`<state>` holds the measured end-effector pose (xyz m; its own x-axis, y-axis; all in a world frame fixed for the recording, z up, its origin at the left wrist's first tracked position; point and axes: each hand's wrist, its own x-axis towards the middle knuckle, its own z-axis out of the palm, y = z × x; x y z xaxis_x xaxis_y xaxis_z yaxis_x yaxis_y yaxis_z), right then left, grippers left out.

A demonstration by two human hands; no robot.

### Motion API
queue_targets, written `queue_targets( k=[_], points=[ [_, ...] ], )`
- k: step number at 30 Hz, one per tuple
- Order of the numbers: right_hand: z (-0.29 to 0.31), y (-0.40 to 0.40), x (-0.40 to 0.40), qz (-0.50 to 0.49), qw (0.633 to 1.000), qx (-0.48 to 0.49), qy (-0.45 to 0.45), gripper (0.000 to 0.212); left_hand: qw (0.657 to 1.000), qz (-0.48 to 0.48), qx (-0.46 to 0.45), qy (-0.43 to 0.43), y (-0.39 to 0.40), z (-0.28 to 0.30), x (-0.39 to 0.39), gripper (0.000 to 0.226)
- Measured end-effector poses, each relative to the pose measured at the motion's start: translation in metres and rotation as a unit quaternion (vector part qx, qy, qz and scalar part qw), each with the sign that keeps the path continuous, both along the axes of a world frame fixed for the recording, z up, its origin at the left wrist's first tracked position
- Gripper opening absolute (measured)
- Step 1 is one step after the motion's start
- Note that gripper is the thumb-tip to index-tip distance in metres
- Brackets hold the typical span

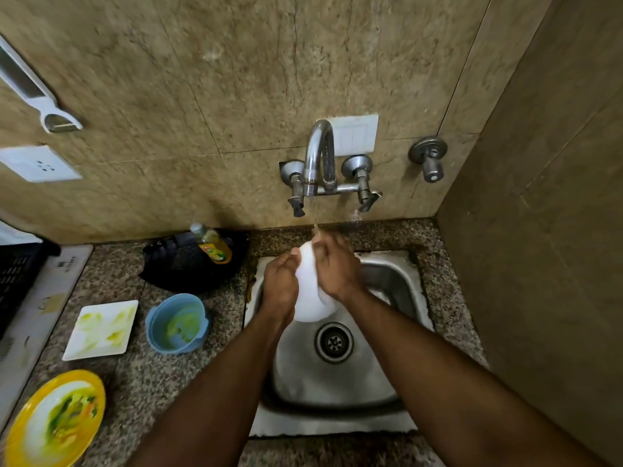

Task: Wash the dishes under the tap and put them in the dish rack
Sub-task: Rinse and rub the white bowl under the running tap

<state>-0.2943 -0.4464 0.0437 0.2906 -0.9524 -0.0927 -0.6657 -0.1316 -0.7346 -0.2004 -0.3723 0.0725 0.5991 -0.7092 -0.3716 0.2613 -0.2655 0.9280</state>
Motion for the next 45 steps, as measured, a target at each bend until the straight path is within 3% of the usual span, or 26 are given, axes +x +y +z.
queue_targets(
  k=[2,4,6,9,12,16,19,23,27,29,31,33,35,39,40,43,45],
  points=[
    [-0.007,-0.017,-0.004,-0.053,0.991,0.122,-0.025,0.058,0.999,0.021,-0.003,0.040,0.005,-0.003,0.001,0.022],
    [-0.012,-0.027,-0.012,-0.069,0.963,0.248,-0.075,0.070,0.997,0.039,-0.005,0.073,0.009,-0.009,0.003,0.022],
    [-0.011,-0.026,-0.016,-0.093,0.944,0.286,-0.133,0.080,0.996,0.045,-0.009,0.082,0.013,-0.012,0.006,0.019],
    [-0.008,-0.027,-0.012,-0.100,0.968,0.196,-0.117,0.061,0.997,0.036,0.007,0.072,0.016,-0.010,0.008,0.018],
    [0.007,-0.024,-0.009,-0.031,0.995,0.077,-0.058,0.050,0.997,-0.032,0.043,0.053,0.008,-0.007,0.016,0.015],
    [0.019,-0.028,-0.007,0.073,0.996,-0.032,-0.037,0.040,0.993,-0.083,0.069,0.038,-0.006,0.001,0.025,0.046],
    [0.022,-0.034,-0.005,0.101,0.992,-0.065,-0.045,0.042,0.990,-0.124,0.039,0.052,-0.013,0.006,0.030,0.040],
    [0.008,-0.018,-0.008,0.086,0.985,-0.144,0.036,0.056,0.978,-0.208,-0.015,0.008,-0.011,0.002,0.029,0.023],
    [-0.002,0.010,-0.005,0.062,0.983,-0.164,0.046,0.062,0.981,-0.192,-0.032,0.021,0.001,-0.011,0.021,0.030],
    [-0.008,0.012,-0.012,0.099,0.986,-0.130,0.030,0.058,0.981,-0.189,-0.037,0.036,0.007,-0.017,0.020,0.031],
    [-0.011,-0.002,-0.020,0.047,0.998,0.011,-0.029,0.051,0.979,-0.197,-0.032,0.048,0.010,-0.020,0.021,0.023],
    [-0.008,-0.021,-0.024,-0.042,0.984,0.165,-0.057,0.048,0.977,-0.203,-0.033,0.062,0.014,-0.022,0.018,0.022],
    [-0.003,-0.022,-0.020,-0.029,0.988,0.148,-0.016,0.048,0.977,-0.196,-0.038,0.073,0.019,-0.025,0.016,0.028],
    [-0.002,-0.004,-0.018,0.060,0.997,-0.042,0.022,0.052,0.978,-0.187,-0.056,0.075,0.024,-0.029,0.019,0.043],
    [-0.004,-0.006,-0.019,0.057,0.998,-0.028,0.002,0.055,0.977,-0.194,-0.056,0.063,0.024,-0.026,0.018,0.043],
    [-0.008,-0.012,-0.018,-0.033,0.986,0.130,-0.094,0.050,0.976,-0.211,-0.044,0.036,0.022,-0.019,0.014,0.039],
    [-0.009,-0.009,-0.018,-0.035,0.987,0.132,-0.085,0.047,0.976,-0.215,-0.037,0.020,0.022,-0.020,0.014,0.032]
  ],
)
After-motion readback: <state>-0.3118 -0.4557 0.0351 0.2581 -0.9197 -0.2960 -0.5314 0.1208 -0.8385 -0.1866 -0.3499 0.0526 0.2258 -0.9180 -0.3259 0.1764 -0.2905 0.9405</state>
